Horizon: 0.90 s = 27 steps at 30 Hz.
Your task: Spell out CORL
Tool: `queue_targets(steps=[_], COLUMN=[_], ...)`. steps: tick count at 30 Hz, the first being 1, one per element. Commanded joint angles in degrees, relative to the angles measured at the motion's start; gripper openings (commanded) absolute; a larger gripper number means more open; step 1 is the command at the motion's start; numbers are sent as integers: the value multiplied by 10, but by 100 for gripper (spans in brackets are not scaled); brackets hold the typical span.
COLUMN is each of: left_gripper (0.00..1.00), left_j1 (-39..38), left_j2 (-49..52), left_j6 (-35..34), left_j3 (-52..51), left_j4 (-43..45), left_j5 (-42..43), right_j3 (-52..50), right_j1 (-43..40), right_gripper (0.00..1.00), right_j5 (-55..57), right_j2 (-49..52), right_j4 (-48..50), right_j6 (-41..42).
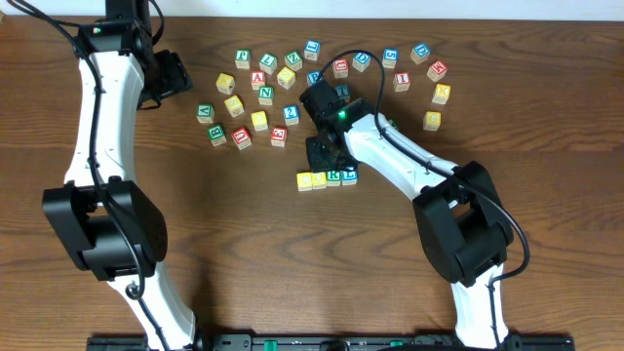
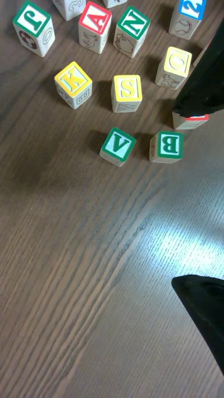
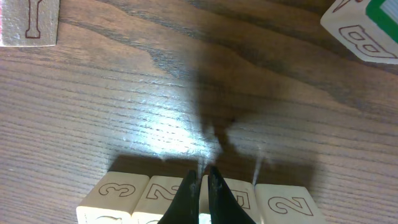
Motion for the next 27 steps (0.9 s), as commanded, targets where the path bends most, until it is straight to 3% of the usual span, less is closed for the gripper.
queue_targets(steps=[1, 21, 27], left_gripper=[80, 80, 80], left_j1=[0, 0, 0], left_j2=[-1, -1, -1], left_j6=[9, 9, 9], left_j3=[19, 19, 19], left_j4=[-2, -2, -2], left_j5=[-7, -7, -7], right_j3=[0, 0, 17], right_j1=[9, 9, -6], right_gripper=[2, 2, 9], right_j5=[-7, -25, -25], right_j2=[6, 6, 4], right_j4=[0, -6, 19], right_j6=[-12, -27, -31])
